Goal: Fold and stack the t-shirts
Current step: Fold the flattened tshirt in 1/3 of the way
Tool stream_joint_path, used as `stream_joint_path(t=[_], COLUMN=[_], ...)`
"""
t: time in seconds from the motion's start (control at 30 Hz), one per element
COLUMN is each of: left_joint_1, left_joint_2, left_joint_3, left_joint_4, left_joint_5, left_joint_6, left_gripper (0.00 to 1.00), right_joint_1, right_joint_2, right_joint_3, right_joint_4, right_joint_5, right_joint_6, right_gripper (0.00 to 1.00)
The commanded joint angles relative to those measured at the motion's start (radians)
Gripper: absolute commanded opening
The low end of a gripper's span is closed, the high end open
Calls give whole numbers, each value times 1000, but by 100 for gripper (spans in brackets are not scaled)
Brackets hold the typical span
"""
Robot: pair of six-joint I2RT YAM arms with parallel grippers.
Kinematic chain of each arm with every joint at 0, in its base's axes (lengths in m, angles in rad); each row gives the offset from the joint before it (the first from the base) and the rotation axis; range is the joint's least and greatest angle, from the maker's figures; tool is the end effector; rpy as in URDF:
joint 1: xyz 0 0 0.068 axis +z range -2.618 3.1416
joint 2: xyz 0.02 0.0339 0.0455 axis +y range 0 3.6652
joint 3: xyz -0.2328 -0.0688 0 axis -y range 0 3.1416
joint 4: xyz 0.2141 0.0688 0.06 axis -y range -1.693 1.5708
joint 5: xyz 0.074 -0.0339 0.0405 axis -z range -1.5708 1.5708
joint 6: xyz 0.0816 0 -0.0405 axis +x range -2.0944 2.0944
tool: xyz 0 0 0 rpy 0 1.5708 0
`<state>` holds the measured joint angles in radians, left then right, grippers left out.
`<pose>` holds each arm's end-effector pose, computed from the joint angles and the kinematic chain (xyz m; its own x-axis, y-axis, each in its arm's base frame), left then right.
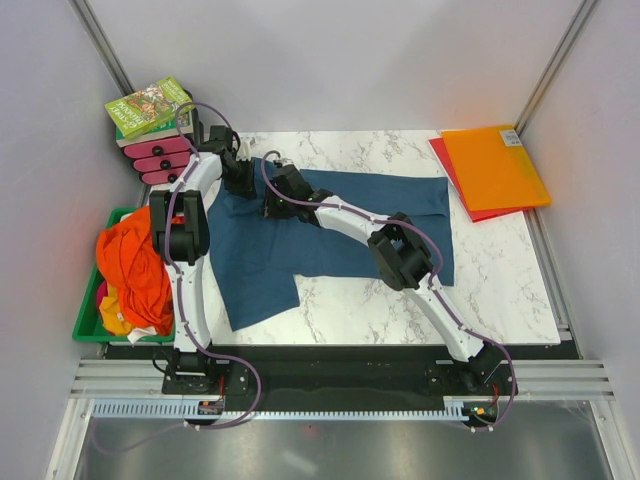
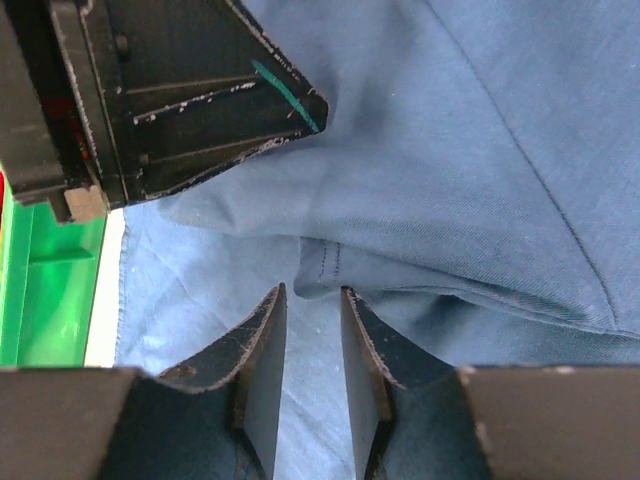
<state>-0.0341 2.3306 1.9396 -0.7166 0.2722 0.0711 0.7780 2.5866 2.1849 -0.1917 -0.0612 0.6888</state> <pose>0.4683 -0.0379 0.1196 -0.8810 0.0985 -0.4628 0.2160 0.9539 -0.2082 0.4006 0.4017 0.1208 -0.7757 0.1263 -0.6183 -0.3155 0.7709 0.5534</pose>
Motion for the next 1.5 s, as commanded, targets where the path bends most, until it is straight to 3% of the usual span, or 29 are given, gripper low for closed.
stream_joint_path(t=[0.0, 0.07, 0.33, 0.57, 0.63, 0.67, 0.77, 0.87, 1.47], left_joint_1=[3, 3, 3, 3, 3, 3, 3, 3, 3], left_joint_2=[-10, -13, -13, -11, -11, -11, -13, -14, -10], left_joint_3=[-11, -13, -21, -21, -21, -19, -21, -21, -33], left_joint_4=[-4, -4, -3, -3, -1, -1, 0, 0, 3], left_joint_5=[27, 25, 28, 21, 22, 25, 32, 28, 35], left_joint_6=[21, 24, 24, 22, 21, 18, 16, 18, 21], left_gripper=[31, 31, 30, 30, 30, 30, 31, 31, 31], right_joint_1=[6, 4, 6, 9, 9, 9, 12, 17, 18], right_joint_2=[23, 20, 0, -72, -77, -75, -74, -72, -42], right_joint_3=[-4, -19, -62, -164, -168, -168, -174, -183, -215], right_joint_4=[37, 37, 29, 75, 77, 77, 77, 84, 158], right_joint_5=[37, 43, 78, 92, 77, 70, 75, 81, 162], right_joint_6=[26, 28, 20, 14, 14, 15, 18, 23, 103], right_gripper=[33, 22, 2, 0, 12, 27, 38, 43, 41])
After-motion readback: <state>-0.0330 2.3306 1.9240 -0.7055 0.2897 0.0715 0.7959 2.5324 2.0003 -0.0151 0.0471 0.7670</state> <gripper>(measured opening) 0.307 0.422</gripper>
